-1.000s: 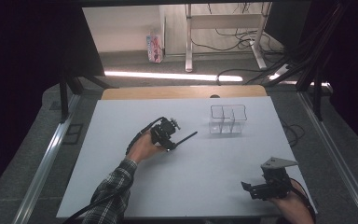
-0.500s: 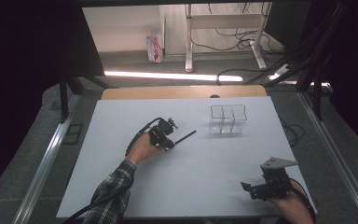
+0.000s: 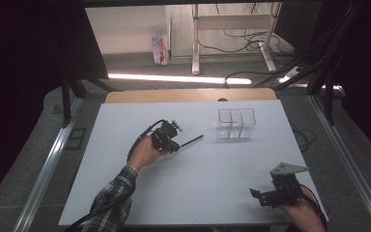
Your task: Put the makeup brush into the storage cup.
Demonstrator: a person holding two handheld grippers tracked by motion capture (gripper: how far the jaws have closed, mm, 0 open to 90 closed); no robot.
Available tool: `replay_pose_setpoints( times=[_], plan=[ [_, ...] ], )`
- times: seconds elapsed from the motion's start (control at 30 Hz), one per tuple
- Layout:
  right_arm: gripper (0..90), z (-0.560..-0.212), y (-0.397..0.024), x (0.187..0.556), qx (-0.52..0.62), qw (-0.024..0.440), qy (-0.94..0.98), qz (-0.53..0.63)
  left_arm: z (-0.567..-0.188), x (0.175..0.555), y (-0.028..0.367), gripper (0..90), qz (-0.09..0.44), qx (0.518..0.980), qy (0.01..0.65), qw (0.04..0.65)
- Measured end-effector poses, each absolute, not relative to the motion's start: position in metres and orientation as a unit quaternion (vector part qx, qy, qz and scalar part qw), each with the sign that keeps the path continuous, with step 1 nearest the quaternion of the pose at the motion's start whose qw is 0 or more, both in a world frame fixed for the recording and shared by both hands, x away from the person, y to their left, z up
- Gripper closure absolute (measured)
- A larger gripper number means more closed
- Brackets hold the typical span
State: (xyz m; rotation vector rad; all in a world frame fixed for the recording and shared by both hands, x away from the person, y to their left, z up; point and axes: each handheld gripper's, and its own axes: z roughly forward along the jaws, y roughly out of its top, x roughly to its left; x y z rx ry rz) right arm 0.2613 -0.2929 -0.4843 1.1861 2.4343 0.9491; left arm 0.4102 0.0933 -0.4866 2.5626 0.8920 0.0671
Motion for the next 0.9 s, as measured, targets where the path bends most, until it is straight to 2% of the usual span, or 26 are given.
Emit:
replay_pose_setpoints(
  times=[0.47, 0.9],
  plan=[
    [0.4, -0.485, -0.293, 0.262, 0.407, 0.136, 0.843, 0.325, -0.473, 0.391, 0.113, 84.6, 0.027, 0.904, 0.326, 0.274],
    [0.4, -0.485, -0.293, 0.262, 0.408, 0.135, 0.843, 0.323, -0.477, 0.389, 0.119, 84.8, 0.033, 0.903, 0.326, 0.278]
  ],
)
